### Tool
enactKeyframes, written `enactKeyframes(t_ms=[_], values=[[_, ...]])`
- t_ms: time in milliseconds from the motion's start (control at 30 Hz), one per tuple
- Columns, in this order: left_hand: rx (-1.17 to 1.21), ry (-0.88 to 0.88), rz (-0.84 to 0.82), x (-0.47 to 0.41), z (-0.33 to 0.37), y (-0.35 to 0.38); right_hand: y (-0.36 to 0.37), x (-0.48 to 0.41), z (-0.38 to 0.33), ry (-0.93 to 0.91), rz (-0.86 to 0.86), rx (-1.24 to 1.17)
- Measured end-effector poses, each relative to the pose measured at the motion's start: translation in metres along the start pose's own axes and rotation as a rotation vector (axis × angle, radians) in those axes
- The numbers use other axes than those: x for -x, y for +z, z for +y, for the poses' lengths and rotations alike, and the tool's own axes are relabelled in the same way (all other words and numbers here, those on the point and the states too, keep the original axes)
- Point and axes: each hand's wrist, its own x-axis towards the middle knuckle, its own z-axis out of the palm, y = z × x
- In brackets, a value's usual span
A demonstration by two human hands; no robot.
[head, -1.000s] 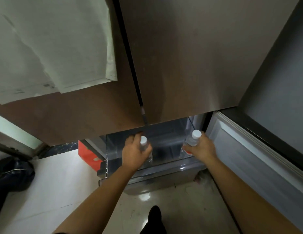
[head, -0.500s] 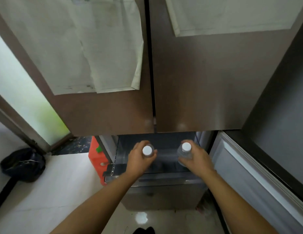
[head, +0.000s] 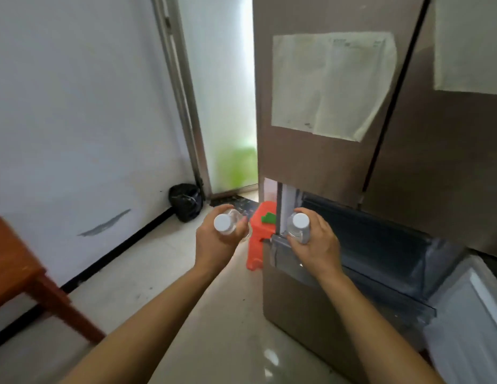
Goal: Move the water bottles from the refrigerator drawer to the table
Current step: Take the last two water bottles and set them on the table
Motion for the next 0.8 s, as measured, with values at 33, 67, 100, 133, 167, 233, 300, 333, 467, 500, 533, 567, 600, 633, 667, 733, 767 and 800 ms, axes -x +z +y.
enactKeyframes(t_ms=[33,67,100,133,167,233,300,333,467,500,533,567,600,633,667,733,767,800], values=[[-0.013,-0.025,0.047,0.001,-0.005,-0.028,0.014,-0.001,-0.021,-0.012,-0.032,-0.028],[-0.038,-0.051,0.099,0.001,-0.013,-0.058,0.029,0.001,-0.042,-0.028,-0.059,-0.055],[-0.059,-0.061,0.150,0.003,-0.022,-0.089,0.045,0.005,-0.064,-0.050,-0.085,-0.078],[-0.086,-0.068,0.199,0.005,-0.032,-0.121,0.064,0.010,-0.085,-0.084,-0.108,-0.099],[-0.107,-0.073,0.250,0.009,-0.044,-0.154,0.084,0.015,-0.107,-0.121,-0.133,-0.122],[-0.159,-0.099,0.344,0.017,-0.068,-0.222,0.128,0.028,-0.156,-0.179,-0.201,-0.176],[-0.190,-0.133,0.445,0.028,-0.092,-0.290,0.177,0.043,-0.208,-0.216,-0.277,-0.218],[-0.196,-0.154,0.497,0.034,-0.105,-0.326,0.201,0.053,-0.237,-0.231,-0.315,-0.234],[-0.216,-0.211,0.653,0.064,-0.154,-0.467,0.306,0.100,-0.358,-0.321,-0.451,-0.294],[-0.228,-0.224,0.693,0.071,-0.164,-0.501,0.332,0.113,-0.390,-0.349,-0.489,-0.307],[-0.244,-0.237,0.733,0.078,-0.175,-0.535,0.356,0.125,-0.420,-0.372,-0.533,-0.318],[-0.263,-0.247,0.764,0.084,-0.186,-0.567,0.378,0.137,-0.449,-0.393,-0.573,-0.335],[-0.285,-0.261,0.786,0.090,-0.196,-0.597,0.399,0.148,-0.476,-0.409,-0.609,-0.350],[-0.311,-0.276,0.803,0.094,-0.204,-0.626,0.418,0.158,-0.500,-0.418,-0.640,-0.365],[-0.337,-0.295,0.819,0.097,-0.213,-0.652,0.434,0.167,-0.523,-0.424,-0.672,-0.377],[-0.368,-0.321,0.854,0.100,-0.230,-0.698,0.465,0.182,-0.563,-0.460,-0.726,-0.391],[-0.378,-0.327,0.870,0.099,-0.239,-0.718,0.479,0.187,-0.580,-0.487,-0.748,-0.392],[-0.386,-0.341,0.883,0.098,-0.249,-0.736,0.492,0.191,-0.597,-0.509,-0.764,-0.389]])
